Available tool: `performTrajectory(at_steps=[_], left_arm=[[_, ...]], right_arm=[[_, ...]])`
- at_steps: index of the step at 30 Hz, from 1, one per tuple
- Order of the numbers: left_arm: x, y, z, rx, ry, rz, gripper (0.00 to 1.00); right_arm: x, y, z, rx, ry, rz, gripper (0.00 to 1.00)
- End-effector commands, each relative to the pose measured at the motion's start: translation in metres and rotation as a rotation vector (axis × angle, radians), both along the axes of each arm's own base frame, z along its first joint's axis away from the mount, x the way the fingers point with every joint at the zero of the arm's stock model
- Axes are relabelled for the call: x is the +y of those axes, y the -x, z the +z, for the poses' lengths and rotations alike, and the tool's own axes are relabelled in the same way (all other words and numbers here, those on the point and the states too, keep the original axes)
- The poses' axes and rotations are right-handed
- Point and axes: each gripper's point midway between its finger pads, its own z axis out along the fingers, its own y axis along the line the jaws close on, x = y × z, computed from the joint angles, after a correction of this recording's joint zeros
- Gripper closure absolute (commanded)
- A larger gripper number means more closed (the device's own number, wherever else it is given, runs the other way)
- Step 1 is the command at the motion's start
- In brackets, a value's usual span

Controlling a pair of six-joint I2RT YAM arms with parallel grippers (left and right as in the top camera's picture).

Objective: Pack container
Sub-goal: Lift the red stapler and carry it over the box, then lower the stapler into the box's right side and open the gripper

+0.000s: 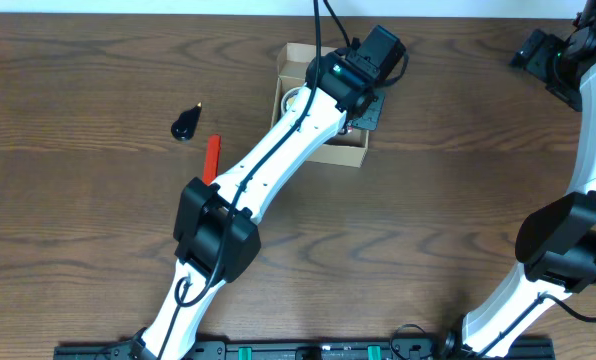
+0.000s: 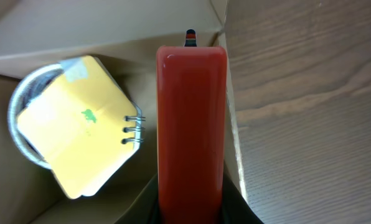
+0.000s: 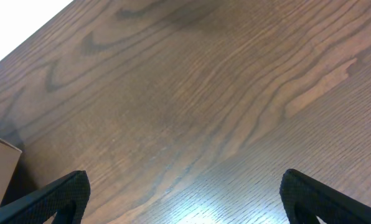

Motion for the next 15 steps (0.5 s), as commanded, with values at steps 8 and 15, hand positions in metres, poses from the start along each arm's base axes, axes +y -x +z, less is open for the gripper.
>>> performTrajectory(at_steps=[8,15], left_arm=[[-0.004,0.002,-0.059,0.111,-0.042,0.0,0.95],[-0.003,0.002,-0.071,0.126,-0.056,0.002,0.95]], right_arm=[[0.002,0.002,0.017,-0.035,0.009,-0.007,0.01],[0.002,0.002,0.017,-0.035,0.008,-0.007,0.01]])
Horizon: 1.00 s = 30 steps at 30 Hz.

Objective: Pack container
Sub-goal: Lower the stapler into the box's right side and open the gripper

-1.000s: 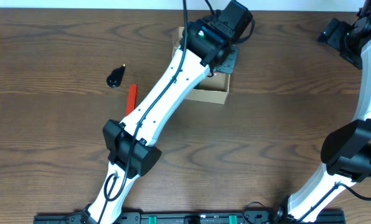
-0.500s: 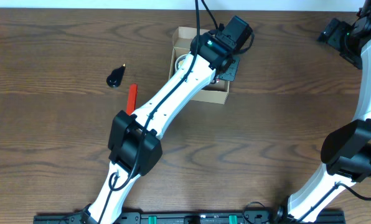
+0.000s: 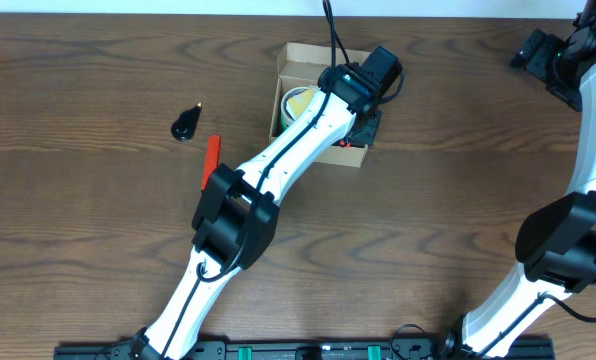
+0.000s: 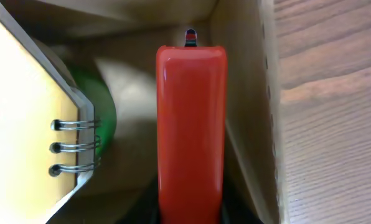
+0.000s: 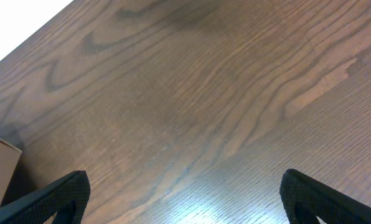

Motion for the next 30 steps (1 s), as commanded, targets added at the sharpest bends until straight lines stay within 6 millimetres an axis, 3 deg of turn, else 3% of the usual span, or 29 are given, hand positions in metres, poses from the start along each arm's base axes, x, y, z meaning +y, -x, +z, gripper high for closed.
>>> performTrajectory(at_steps=[1,3,5,9,14,19,21,25,26,28,30], left_arm=[[0.0,-0.002,-0.001,0.0,0.004,0.014,0.93],[0.0,-0.003,-0.001,-0.002,0.005,0.014,0.84],[0.0,-0.003,-0.001,-0.001,0.005,0.014,0.68],[0.0,-0.003,-0.001,-0.001,0.005,0.013,0.51],[-0.001,-0.004,0.004,-0.012,0.007,-0.004,0.54],[-0.003,-0.007,0.038,-0.048,0.028,-0.019,0.85],[0.0,-0.01,0.059,-0.085,0.019,-0.028,0.89],[0.027,-0.018,0.114,-0.213,-0.068,0.004,0.88],[0.036,-0.019,0.127,-0.238,-0.088,0.01,0.84],[0.053,-0.018,0.145,-0.262,-0.114,0.034,0.66],[0.07,-0.018,0.156,-0.26,-0.119,0.058,0.63]], right_arm=[[0.002,0.002,0.017,-0.035,0.009,-0.007,0.01],[0.002,0.002,0.017,-0.035,0.009,-0.007,0.01],[0.002,0.002,0.017,-0.035,0.009,-0.007,0.01],[0.002,0.002,0.017,-0.035,0.008,-0.007,0.01],[0.002,0.002,0.017,-0.035,0.009,-0.007,0.01],[0.002,0.002,0.017,-0.035,0.009,-0.007,0.01],[0.002,0.002,0.017,-0.035,0.008,-0.007,0.01],[0.002,0.002,0.017,-0.035,0.009,-0.007,0.01],[0.002,0.002,0.017,-0.035,0.008,-0.007,0.01],[0.002,0.002,0.017,-0.035,0.009,-0.007,0.01],[0.002,0.002,0.017,-0.035,0.009,-0.007,0.01]])
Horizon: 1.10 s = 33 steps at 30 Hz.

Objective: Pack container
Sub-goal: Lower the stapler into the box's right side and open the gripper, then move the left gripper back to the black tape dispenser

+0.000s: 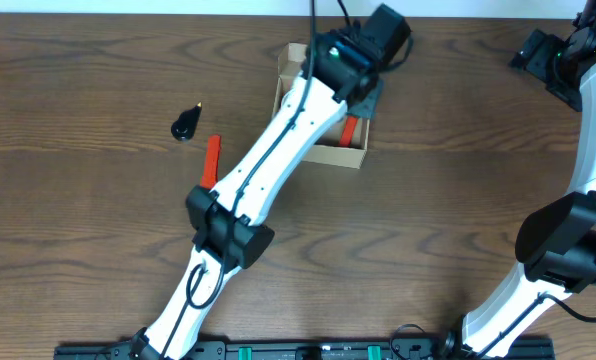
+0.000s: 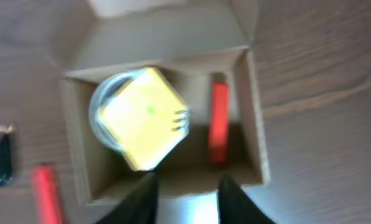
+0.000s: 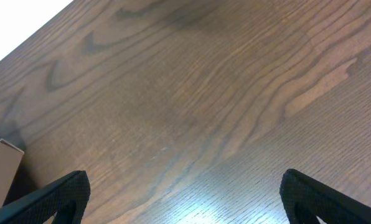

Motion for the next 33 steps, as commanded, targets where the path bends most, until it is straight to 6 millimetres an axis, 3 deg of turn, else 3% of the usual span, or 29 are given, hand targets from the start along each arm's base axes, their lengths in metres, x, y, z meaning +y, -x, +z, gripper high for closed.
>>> performTrajectory(at_steps=[1,11,16,19,20,23,29,33], left_arm=[[0.041,-0.013,0.026,-0.065,-0.056,0.063,0.62],[0.175,-0.035,0.027,0.061,-0.065,0.308,0.6],[0.235,-0.04,-0.009,0.22,-0.038,0.363,0.56],[0.257,-0.035,-0.033,0.319,-0.016,0.369,0.37],[0.264,-0.033,-0.039,0.345,-0.015,0.376,0.32],[0.274,-0.025,-0.051,0.412,0.001,0.369,0.3],[0.269,-0.007,-0.063,0.502,-0.025,0.307,0.23],[0.272,-0.006,-0.073,0.518,-0.07,0.276,0.2]], right_arm=[[0.002,0.002,0.017,-0.035,0.008,-0.007,0.01],[0.002,0.002,0.017,-0.035,0.009,-0.007,0.01],[0.002,0.002,0.017,-0.035,0.009,-0.007,0.01],[0.002,0.002,0.017,-0.035,0.009,-0.007,0.01],[0.002,0.002,0.017,-0.035,0.008,-0.007,0.01],[0.002,0.002,0.017,-0.035,0.008,-0.007,0.01],[0.002,0.002,0.017,-0.035,0.009,-0.007,0.01],[0.002,0.002,0.017,-0.035,0.008,-0.007,0.01]])
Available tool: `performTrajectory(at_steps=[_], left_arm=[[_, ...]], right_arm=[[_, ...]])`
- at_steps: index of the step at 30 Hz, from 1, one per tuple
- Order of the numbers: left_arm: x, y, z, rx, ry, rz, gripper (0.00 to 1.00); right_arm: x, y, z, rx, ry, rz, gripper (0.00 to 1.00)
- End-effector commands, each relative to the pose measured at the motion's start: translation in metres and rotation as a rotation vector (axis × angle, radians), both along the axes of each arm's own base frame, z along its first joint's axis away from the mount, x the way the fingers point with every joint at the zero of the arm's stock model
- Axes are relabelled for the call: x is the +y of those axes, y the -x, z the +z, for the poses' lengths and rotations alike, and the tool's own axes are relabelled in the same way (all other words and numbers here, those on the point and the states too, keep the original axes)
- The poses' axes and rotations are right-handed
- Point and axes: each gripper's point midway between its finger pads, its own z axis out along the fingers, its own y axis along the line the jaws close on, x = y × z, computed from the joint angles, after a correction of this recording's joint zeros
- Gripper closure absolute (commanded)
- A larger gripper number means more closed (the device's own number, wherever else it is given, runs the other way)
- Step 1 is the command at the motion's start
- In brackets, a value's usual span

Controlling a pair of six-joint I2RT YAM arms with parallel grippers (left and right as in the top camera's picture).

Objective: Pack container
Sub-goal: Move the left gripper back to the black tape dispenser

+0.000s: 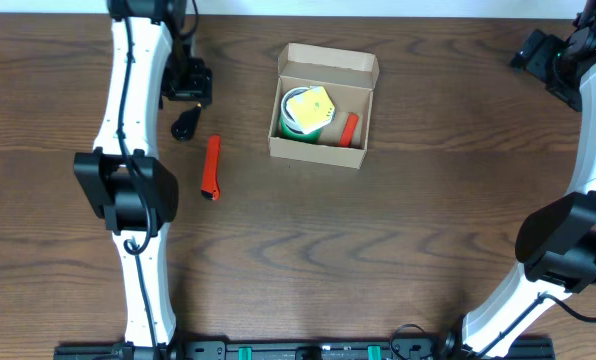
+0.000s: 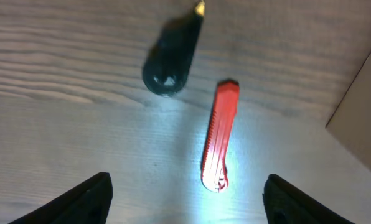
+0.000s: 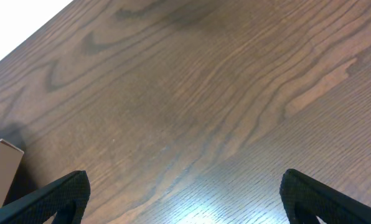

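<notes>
The open cardboard box stands at the back middle of the table. In it lie a green tape roll under a yellow spiral notepad and, on the right side, a red bar-shaped item. On the table to the left lie a red utility knife and a black teardrop-shaped object. My left gripper hangs open above these two, holding nothing. Far off at the back right, my right gripper is open over bare wood.
A corner of the box shows at the right edge of the left wrist view. Dark wood tabletop spreads in front of the box. The right arm stands along the right edge.
My left gripper was open above the box with the red item lying inside. Now it is over the table to the left, above the black object and the red knife. The right arm has not moved.
My left gripper was shut on the red bar-shaped item over the box's right side, then held it lower inside the box beside the notepad. Then it was open above the box with the item left inside, and now it is over the loose objects on the left.
</notes>
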Motion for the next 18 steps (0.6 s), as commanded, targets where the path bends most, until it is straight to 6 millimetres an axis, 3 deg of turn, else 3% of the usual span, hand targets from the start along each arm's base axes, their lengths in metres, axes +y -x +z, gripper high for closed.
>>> performTrajectory(at_steps=[1,12,18], left_arm=[[0.001,0.014,0.001,0.048,-0.006,-0.074,0.19],[0.018,-0.017,-0.046,-0.02,-0.021,-0.227,0.13],[0.023,-0.019,-0.07,-0.017,-0.034,-0.22,0.1]], right_arm=[[0.002,0.002,0.017,-0.035,0.008,-0.007,0.01],[0.002,0.002,0.017,-0.035,0.009,-0.007,0.01],[0.002,0.002,0.017,-0.035,0.009,-0.007,0.01]])
